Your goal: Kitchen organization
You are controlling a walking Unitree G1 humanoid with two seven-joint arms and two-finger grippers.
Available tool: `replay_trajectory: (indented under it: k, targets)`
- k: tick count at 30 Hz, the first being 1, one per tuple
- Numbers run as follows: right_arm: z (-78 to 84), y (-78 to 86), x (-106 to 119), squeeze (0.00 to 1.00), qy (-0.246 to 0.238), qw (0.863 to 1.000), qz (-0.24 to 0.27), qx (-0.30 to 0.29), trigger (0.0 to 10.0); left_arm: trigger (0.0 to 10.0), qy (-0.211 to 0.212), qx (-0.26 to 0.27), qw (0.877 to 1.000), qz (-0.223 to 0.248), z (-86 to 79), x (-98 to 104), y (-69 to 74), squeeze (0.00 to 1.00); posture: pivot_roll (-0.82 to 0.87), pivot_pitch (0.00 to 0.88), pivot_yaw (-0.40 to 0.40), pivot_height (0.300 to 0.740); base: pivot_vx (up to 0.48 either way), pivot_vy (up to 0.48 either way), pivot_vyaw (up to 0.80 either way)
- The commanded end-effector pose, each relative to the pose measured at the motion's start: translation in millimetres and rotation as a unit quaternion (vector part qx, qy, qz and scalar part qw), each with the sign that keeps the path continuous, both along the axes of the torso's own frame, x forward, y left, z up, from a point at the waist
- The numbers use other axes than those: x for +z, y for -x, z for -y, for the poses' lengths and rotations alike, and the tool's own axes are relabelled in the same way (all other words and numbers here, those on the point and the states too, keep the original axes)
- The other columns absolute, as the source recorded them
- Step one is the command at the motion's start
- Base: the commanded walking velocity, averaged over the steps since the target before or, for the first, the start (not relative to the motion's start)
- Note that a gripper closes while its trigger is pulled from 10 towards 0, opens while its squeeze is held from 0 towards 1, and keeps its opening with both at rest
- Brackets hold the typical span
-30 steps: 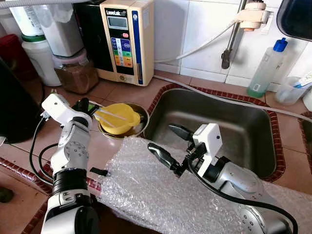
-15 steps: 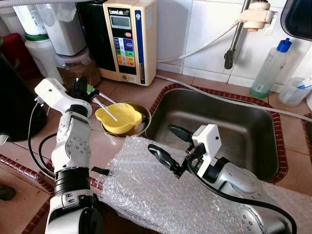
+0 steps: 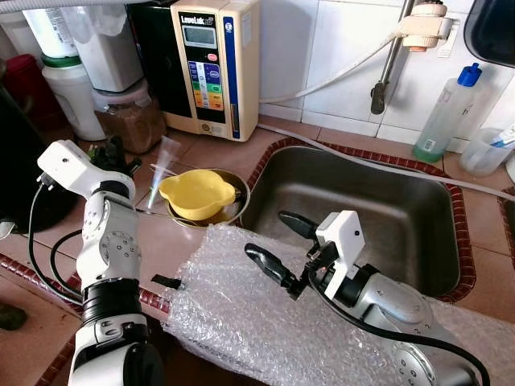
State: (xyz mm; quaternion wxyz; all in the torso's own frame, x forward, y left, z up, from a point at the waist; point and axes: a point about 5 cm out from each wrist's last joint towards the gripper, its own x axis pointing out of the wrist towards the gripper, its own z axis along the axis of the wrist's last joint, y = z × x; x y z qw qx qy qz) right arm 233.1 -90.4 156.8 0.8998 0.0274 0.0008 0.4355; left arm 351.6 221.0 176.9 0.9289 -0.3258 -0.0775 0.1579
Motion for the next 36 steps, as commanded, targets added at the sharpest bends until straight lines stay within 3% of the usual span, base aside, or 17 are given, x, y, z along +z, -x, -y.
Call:
replay_trajectory:
  k: [1,15,20,24,26,30,31,32,33,36]
  targets:
    - [-0.2,1.5,3,0.00,0.001,1.000,0.009,0.003,10.0,10.0,0.019,-0.001,1.000,-0.007,2.3,-2,-1.6,1.00,-0.10,0.000,0.070,0.740,0.000,0.000,0.00]
    - [0.5,2.0,3,0.00,0.002,1.000,0.008,0.001,10.0,10.0,-0.008,0.001,1.000,-0.013,0.1,-4,-2.8,1.00,-0.10,0.000,0.068,0.740,0.000,0.000,0.00]
    - [0.4,1.8,3,0.00,0.004,1.000,0.008,0.003,10.0,10.0,-0.062,0.034,0.996,-0.062,-9.7,-11,-1.7,1.00,-0.10,0.000,0.066,0.740,0.000,0.000,0.00]
    - [0.4,1.3,3,0.00,0.006,1.000,0.010,0.003,10.0,10.0,-0.160,0.002,0.980,-0.119,-10.1,-19,-6.3,1.00,-0.10,0.000,0.064,0.740,0.000,0.000,0.00]
    - [0.3,1.2,3,0.00,0.006,1.000,0.010,0.002,10.0,10.0,-0.173,0.010,0.977,-0.124,-20.0,-19,-7.4,1.00,-0.10,0.000,0.066,0.740,0.000,0.000,0.00]
    - [0.7,1.4,3,0.00,0.008,1.000,0.010,0.001,10.0,10.0,-0.196,-0.003,0.971,-0.138,-23.7,-21,-9.7,1.00,-0.11,0.000,0.067,0.740,0.000,0.000,0.00]
    - [1.0,1.6,3,0.00,0.008,1.000,0.010,0.001,10.0,10.0,-0.200,-0.015,0.970,-0.138,-23.1,-21,-10.6,0.62,-0.11,0.000,0.067,0.740,0.000,0.000,0.00]
    - [1.3,1.7,3,0.00,0.009,1.000,0.010,0.001,10.0,10.0,-0.203,-0.023,0.969,-0.138,-22.6,-21,-11.2,0.62,-0.11,0.000,0.067,0.740,0.000,0.000,0.00]
    - [1.6,2.0,2,0.00,0.009,1.000,0.010,0.000,10.0,10.0,-0.219,-0.051,0.964,-0.139,-18.6,-22,-13.1,0.00,-0.11,0.000,0.067,0.740,0.000,0.000,0.00]
    - [1.8,1.8,2,0.00,0.009,1.000,0.009,-0.001,10.0,10.0,-0.225,-0.067,0.963,-0.130,-15.6,-20,-14.5,0.00,-0.11,0.000,0.068,0.740,0.000,0.000,0.00]
